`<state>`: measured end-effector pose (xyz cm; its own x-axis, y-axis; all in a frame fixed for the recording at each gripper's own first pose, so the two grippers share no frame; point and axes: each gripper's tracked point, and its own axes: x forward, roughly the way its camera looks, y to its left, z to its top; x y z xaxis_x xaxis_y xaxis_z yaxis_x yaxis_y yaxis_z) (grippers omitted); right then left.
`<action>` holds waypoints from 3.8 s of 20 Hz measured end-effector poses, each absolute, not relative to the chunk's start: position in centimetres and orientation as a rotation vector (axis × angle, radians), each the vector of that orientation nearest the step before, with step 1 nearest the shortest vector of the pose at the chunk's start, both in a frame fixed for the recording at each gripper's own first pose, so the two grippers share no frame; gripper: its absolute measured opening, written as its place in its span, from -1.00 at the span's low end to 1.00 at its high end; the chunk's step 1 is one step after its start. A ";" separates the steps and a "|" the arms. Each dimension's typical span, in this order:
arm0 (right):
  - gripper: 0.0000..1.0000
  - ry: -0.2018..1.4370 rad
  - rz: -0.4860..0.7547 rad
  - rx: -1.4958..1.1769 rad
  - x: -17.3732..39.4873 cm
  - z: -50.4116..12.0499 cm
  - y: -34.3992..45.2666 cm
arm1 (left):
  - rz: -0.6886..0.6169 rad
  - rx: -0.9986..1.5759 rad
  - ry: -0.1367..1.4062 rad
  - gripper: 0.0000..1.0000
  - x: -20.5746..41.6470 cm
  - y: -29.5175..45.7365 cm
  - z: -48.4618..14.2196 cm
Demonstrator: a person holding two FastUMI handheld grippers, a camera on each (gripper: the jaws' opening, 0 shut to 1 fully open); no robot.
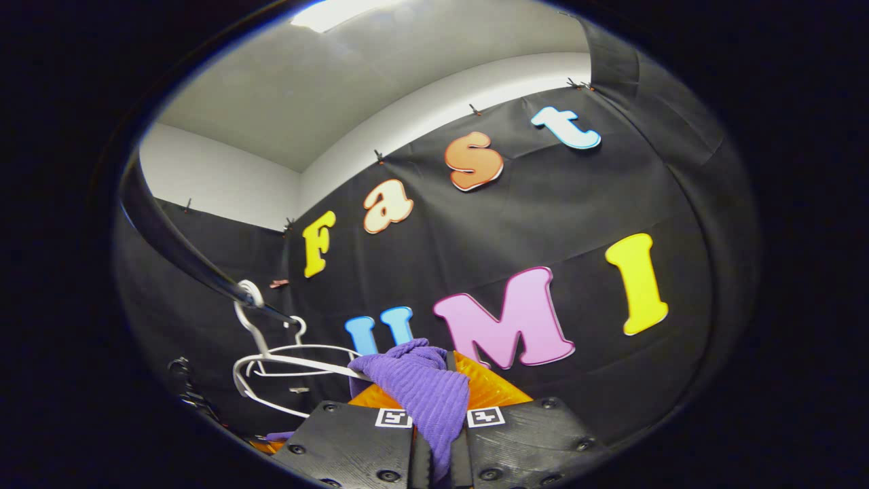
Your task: Grasp the clothes on the hanger with both hands and then place them into the laundry hamper below.
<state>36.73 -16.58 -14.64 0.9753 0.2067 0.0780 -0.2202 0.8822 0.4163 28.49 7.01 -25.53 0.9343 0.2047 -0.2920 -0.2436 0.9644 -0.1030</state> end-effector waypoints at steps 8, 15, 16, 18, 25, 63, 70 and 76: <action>-0.72 0.230 0.126 0.333 32.5 -24.7 -18.1 | 0.035 -0.194 0.398 -0.80 29.3 -1.2 -28.4; -0.71 0.446 0.390 0.314 24.1 -30.3 -8.5 | 0.070 -0.219 0.487 -0.80 27.8 -1.5 -29.9; -0.71 0.474 0.441 0.306 22.9 -30.6 -6.9 | 0.075 -0.221 0.495 -0.80 27.5 -1.6 -30.0; -0.70 0.512 0.530 0.310 21.0 -30.9 -4.0 | 0.082 -0.221 0.522 -0.80 26.3 -1.4 -30.7; -0.70 0.655 0.669 0.275 16.8 -34.6 0.8 | 0.199 -0.250 0.623 -0.80 22.5 1.6 -34.2; 0.97 0.991 0.523 0.066 10.4 -43.2 1.0 | 0.336 -0.223 0.973 0.92 15.9 6.7 -40.4; 0.98 0.716 0.482 0.092 11.1 -32.6 4.7 | 0.155 -0.276 0.654 0.91 15.5 5.6 -29.0; 0.97 0.396 0.398 0.052 8.8 -20.6 7.8 | 0.039 -0.117 0.295 0.90 9.9 7.6 -14.1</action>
<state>8.80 7.82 -20.63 0.8466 0.3869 -0.3654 -0.3667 0.9217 0.1263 9.94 7.57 -14.11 0.9561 0.0215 -0.2923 -0.0558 0.9924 -0.1094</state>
